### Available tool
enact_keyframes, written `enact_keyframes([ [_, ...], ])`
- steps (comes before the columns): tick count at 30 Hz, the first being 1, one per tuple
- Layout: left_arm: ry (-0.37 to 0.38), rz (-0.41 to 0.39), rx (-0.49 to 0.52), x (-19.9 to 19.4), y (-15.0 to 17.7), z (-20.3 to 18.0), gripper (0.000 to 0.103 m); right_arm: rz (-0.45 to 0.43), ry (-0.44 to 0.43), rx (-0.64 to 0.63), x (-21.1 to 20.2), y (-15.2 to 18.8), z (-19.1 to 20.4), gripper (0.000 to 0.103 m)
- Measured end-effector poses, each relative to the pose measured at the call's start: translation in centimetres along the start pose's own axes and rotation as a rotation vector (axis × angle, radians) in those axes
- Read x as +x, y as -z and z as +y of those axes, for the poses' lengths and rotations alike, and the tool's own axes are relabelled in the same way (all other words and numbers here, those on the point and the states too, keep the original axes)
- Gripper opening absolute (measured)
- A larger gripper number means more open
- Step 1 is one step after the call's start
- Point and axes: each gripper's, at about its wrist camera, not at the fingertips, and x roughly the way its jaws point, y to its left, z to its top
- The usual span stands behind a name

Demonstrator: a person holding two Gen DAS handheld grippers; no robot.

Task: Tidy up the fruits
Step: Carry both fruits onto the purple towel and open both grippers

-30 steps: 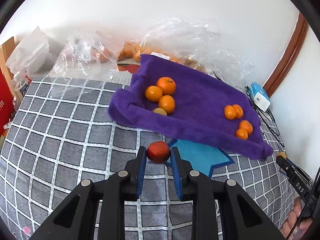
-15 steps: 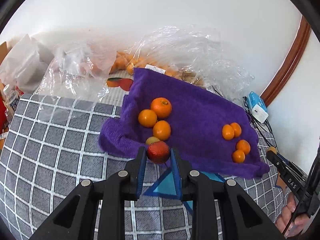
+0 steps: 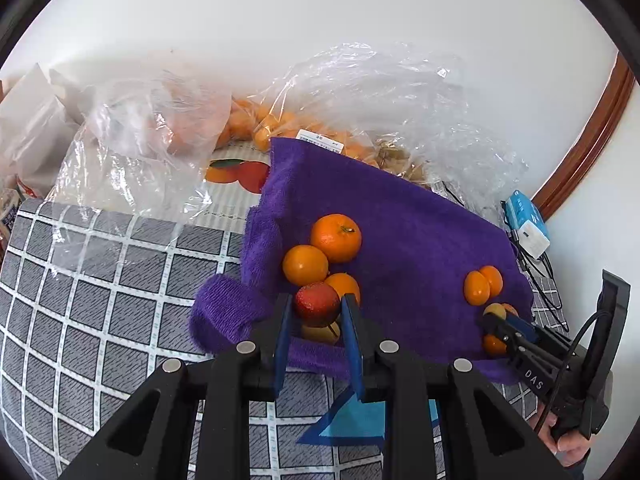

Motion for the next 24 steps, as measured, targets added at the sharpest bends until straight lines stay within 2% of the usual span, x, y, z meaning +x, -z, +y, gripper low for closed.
enact_keyframes([
  [6,0.032,0.027,0.017,1.5,0.0,-1.4,0.023,0.005,0.008,-0.024,0.4,0.3,0.2,0.026],
  [13,0.058,0.066,0.049,3.0,0.4,-3.7,0.023,-0.012,0.002,-0.003,-0.9,0.6,-0.3,0.031],
  [17,0.019,0.084,0.073,4.1,1.0,-4.5,0.023,-0.051,0.015,0.020,-2.5,0.8,-1.0,0.036],
  [24,-0.017,0.086,0.100,4.7,1.1,-5.2,0.023,-0.082,0.036,0.085,-4.1,1.2,-2.4,0.036],
])
